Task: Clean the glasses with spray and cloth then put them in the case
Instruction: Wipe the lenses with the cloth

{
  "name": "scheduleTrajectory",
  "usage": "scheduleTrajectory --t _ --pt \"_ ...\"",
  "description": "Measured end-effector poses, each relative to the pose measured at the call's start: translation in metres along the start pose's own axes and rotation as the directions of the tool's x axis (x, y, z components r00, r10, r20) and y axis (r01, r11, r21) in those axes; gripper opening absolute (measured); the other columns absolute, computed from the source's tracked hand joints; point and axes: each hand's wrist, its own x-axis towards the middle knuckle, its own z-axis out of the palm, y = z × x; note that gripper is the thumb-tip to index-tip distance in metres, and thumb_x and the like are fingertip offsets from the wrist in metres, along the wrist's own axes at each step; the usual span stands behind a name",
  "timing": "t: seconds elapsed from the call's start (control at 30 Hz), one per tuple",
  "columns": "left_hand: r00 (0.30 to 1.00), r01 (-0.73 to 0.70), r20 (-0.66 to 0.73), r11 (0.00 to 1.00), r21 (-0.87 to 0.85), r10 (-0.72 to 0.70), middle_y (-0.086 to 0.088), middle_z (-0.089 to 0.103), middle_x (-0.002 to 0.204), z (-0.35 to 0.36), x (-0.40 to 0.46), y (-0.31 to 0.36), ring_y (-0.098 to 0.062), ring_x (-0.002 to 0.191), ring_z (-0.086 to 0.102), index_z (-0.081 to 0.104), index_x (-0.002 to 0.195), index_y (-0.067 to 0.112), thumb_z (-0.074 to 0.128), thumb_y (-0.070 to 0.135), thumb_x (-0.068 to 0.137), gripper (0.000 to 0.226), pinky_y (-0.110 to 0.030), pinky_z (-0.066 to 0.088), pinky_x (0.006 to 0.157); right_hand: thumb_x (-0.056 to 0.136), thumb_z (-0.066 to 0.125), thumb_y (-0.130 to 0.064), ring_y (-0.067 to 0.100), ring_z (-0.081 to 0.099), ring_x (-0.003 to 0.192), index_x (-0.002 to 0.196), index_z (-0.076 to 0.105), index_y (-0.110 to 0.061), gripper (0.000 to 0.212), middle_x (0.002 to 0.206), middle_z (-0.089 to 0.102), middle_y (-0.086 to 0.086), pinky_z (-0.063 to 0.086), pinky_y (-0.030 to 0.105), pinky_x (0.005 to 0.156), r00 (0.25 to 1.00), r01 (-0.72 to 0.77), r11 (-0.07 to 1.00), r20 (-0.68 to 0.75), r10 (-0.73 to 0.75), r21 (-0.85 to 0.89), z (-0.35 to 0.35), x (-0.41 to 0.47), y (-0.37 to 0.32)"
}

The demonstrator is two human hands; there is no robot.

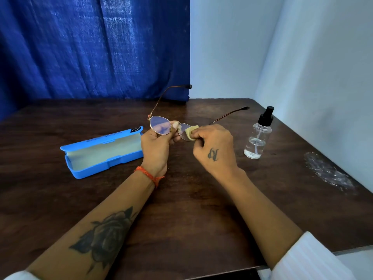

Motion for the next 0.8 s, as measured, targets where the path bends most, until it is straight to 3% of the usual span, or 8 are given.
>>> scheduleTrajectory --t 0.1,0.2,0.3,0.4,0.53,0.67,0.8 --pt "1.000 -0.006 0.006 1.000 -0.002 0.006 -0.010 0.068 0.089 0.000 0.000 0.001 -0.006 0.069 0.064 0.063 0.109 -0.002 0.060 0.013 0.086 0.028 -0.015 0.051 0.062 0.064 0.060 0.003 0.027 0.065 0.081 0.087 0.073 -0.003 0.027 0.087 0.073 0.012 0.044 0.023 0.079 0.999 0.030 0.999 0.010 -0.030 -0.039 0.006 -0.003 0.000" --pt "1.000 0.005 -0.008 1.000 0.006 -0.005 -0.006 0.068 0.085 -0.003 0.001 0.001 -0.005 0.068 0.062 0.063 0.109 -0.002 0.061 0.014 0.085 0.029 -0.016 0.052 0.063 0.068 0.066 0.002 0.025 0.065 0.090 0.092 0.073 -0.005 0.026 0.094 0.073 0.010 0.047 0.031 0.087 0.998 -0.002 0.993 0.067 -0.006 0.117 0.008 -0.002 -0.002" --pt "1.000 0.015 -0.018 1.000 -0.015 -0.016 -0.005 0.068 0.081 -0.004 0.002 0.002 -0.009 0.071 0.061 0.064 0.107 -0.002 0.060 0.013 0.086 0.027 -0.020 0.053 0.066 0.066 0.076 -0.002 0.018 0.066 0.089 0.089 0.075 -0.009 0.024 0.092 0.074 0.005 0.049 0.029 0.084 0.992 0.040 0.977 0.105 -0.063 0.211 0.004 0.001 0.000" --pt "0.999 0.052 -0.008 0.998 -0.046 -0.052 -0.003 0.068 0.079 -0.003 0.000 0.004 -0.006 0.068 0.062 0.065 0.105 -0.001 0.060 0.013 0.085 0.024 -0.018 0.053 0.064 0.064 0.076 -0.001 0.021 0.064 0.084 0.087 0.073 -0.009 0.024 0.089 0.073 0.005 0.046 0.024 0.078 0.980 0.154 0.984 0.116 -0.164 0.092 0.000 0.000 0.005" --pt "0.995 0.096 0.039 0.990 -0.105 -0.093 0.007 0.069 0.065 -0.001 0.000 0.013 -0.002 0.059 0.062 0.067 0.086 0.009 0.060 0.007 0.085 0.008 -0.014 0.053 0.060 0.068 0.073 -0.003 0.022 0.062 0.076 0.084 0.071 -0.009 0.018 0.083 0.071 0.006 0.043 0.024 0.070 0.975 0.220 0.975 0.032 -0.219 -0.012 -0.007 0.004 0.008" --pt "0.996 0.060 0.064 0.996 -0.068 -0.056 0.010 0.068 0.065 -0.002 0.003 0.020 -0.005 0.070 0.060 0.068 0.078 0.011 0.064 0.009 0.081 0.005 -0.015 0.053 0.067 0.070 0.073 -0.006 0.008 0.063 0.068 0.083 0.073 -0.016 0.017 0.079 0.071 -0.006 0.053 0.024 0.067 0.999 0.021 0.970 -0.033 -0.014 0.241 -0.022 0.013 0.006" --pt "0.992 0.036 0.124 0.999 -0.032 -0.032 0.000 0.067 0.080 0.000 0.000 0.024 -0.009 0.077 0.060 0.069 0.081 0.011 0.067 0.013 0.080 0.004 -0.018 0.053 0.070 0.070 0.076 -0.008 0.004 0.063 0.063 0.078 0.071 -0.028 0.023 0.072 0.069 -0.011 0.054 0.024 0.061 0.969 -0.247 0.843 0.142 0.203 0.477 -0.037 0.020 0.007"
